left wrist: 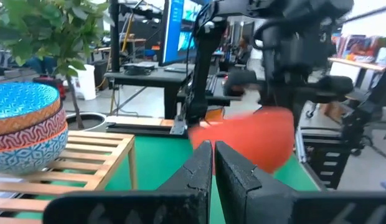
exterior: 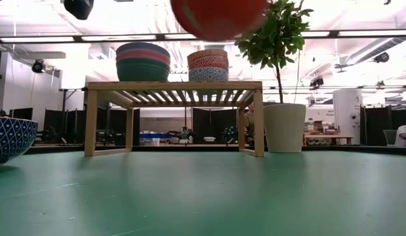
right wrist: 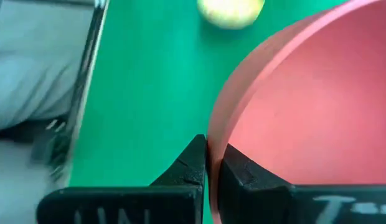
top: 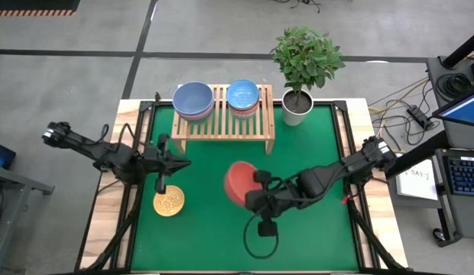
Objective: Place and stack bowls onto a shelf
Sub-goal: Stack the big orange bowl on top of the big grey bowl on the shelf
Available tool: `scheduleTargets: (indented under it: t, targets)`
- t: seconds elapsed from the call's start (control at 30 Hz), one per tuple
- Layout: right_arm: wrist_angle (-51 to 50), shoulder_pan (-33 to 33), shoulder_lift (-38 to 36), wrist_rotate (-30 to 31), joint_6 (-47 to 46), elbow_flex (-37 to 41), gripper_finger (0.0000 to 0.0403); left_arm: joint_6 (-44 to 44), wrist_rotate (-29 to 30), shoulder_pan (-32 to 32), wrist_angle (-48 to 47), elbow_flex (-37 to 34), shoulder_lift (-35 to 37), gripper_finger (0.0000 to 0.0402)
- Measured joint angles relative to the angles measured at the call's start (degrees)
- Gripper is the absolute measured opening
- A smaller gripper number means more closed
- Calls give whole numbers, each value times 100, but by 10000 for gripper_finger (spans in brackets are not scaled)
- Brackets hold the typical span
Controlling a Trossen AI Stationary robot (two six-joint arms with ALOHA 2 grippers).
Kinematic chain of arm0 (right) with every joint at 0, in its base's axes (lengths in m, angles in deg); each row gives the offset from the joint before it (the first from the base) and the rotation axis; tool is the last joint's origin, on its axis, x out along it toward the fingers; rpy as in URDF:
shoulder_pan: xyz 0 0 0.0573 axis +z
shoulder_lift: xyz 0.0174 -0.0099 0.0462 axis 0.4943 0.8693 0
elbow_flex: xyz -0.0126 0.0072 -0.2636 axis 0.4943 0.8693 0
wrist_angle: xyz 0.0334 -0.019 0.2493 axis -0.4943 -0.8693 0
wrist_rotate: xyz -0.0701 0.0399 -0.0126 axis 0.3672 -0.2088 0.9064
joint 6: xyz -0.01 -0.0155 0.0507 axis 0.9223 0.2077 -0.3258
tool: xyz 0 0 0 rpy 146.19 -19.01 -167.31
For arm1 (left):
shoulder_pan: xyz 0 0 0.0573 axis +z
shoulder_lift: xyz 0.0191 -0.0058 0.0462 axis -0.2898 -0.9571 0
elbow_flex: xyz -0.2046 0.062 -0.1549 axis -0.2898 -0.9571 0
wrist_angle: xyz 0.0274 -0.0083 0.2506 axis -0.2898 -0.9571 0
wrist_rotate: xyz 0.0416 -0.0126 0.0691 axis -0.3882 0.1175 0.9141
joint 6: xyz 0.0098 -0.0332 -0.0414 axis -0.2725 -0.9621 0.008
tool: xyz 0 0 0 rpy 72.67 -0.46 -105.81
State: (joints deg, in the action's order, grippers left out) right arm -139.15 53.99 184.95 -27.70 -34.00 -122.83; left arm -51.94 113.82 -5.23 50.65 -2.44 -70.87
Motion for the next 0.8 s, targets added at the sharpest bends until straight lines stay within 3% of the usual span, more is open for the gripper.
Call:
scheduleTargets:
  t: [0.23,0.57,0.67,0.8]
  targets:
    - [908,-414,2,977,2225,-458,9,59,0,-260,0,0,212,0]
    - [2709,-1555,7,1066,4630,-517,9,120,0,-528,13,0,323,0]
    - [3096,-1986,7,889,4863,-514,9,121,0,-528,-20,0,318,0]
    - [3481,-2656,46,-278,4746,-512,9,121,7,-528,-83,0,318,0]
